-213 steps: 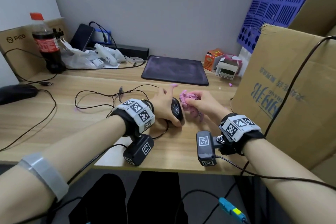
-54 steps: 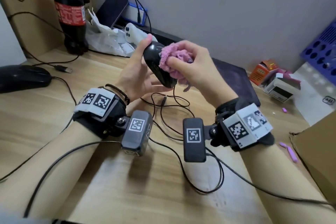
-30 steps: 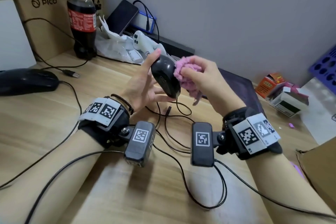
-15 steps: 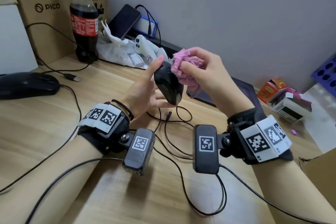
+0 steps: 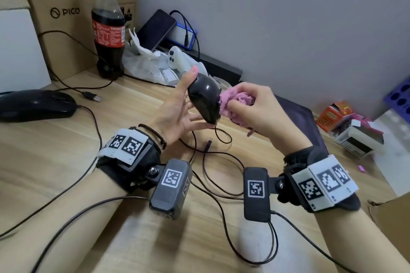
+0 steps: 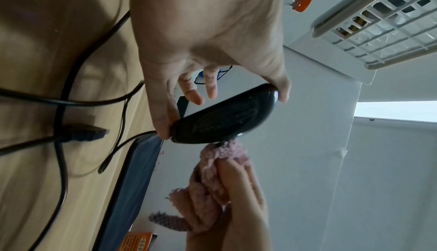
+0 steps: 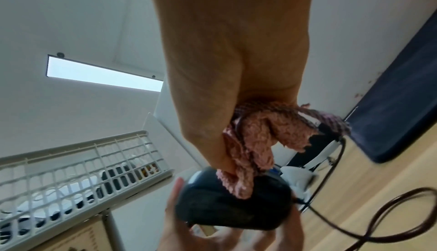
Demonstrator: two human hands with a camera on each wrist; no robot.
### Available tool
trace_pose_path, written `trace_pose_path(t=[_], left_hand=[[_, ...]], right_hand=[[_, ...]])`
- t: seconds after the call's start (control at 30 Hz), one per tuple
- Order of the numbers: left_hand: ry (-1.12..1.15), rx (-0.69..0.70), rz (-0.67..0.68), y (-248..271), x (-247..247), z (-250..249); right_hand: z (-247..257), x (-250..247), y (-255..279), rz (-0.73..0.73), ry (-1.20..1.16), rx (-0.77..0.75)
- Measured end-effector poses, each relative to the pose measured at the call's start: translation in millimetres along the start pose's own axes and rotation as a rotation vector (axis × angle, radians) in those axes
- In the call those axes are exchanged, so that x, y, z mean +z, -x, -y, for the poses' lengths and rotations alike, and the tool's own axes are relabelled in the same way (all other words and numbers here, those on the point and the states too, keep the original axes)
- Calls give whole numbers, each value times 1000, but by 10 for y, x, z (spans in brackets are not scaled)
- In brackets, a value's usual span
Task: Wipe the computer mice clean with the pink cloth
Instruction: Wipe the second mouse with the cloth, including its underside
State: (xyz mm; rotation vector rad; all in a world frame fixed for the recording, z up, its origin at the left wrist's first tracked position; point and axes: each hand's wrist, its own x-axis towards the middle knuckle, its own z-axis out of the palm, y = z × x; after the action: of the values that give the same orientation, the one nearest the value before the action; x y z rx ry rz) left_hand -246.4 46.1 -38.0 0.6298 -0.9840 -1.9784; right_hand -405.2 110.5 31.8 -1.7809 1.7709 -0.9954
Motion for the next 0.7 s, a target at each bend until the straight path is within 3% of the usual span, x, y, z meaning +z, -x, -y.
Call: trace_pose_path(t=[0.1,0.3,0.47,0.7], left_hand=[[6,-7,5,-1,39,30],[199,-20,115,26,82,32],[297,-51,115,26,124,66],[129,-66,26,55,207,113]], right_hand=[[160,-50,-47,-69,-129,-60],[260,113,-138,-29,-5,-167],[138,52,-67,-32,-27,-81],[58,-20,-47,-36,-51,3]])
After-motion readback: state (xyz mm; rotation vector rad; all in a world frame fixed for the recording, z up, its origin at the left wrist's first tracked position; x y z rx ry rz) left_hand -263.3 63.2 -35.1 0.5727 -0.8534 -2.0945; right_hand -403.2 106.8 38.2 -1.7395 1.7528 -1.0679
